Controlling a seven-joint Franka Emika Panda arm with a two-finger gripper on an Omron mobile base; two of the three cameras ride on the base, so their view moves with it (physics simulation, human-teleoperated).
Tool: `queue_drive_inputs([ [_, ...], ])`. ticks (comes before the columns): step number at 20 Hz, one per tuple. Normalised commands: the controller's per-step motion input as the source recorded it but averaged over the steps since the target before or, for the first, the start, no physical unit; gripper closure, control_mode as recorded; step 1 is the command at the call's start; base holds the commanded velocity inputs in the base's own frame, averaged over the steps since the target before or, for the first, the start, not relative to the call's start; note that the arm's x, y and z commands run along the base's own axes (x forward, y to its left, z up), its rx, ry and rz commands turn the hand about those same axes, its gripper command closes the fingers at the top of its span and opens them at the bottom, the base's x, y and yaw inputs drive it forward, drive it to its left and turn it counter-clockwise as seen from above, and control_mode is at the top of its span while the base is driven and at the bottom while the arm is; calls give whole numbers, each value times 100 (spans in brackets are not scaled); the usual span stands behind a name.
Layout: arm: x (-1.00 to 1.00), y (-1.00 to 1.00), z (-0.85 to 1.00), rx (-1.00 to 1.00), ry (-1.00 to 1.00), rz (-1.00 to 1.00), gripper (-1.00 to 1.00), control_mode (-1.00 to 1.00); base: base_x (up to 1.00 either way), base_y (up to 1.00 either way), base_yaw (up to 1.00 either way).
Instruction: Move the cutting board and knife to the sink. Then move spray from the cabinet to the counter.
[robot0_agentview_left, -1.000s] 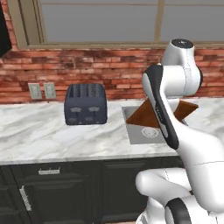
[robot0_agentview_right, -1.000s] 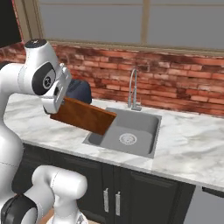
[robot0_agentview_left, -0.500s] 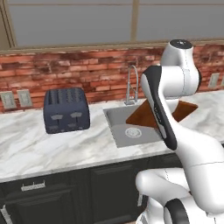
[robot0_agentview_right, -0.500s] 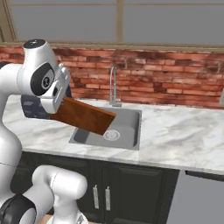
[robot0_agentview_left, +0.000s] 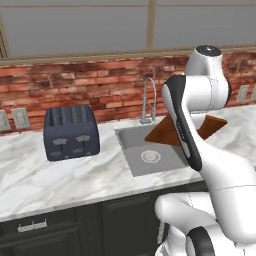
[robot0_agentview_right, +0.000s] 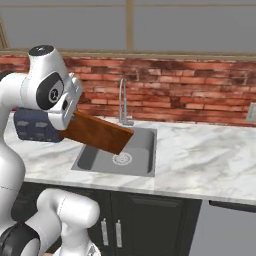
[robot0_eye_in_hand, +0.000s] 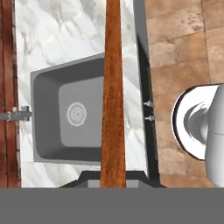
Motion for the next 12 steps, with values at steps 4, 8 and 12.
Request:
queue_drive_inputs([
  [4,0,0,0,0,0,0,100,100,16,-50,6],
  [8,0,0,0,0,0,0,100,100,7,-49,8],
  [12,0,0,0,0,0,0,100,100,22,-25,6],
])
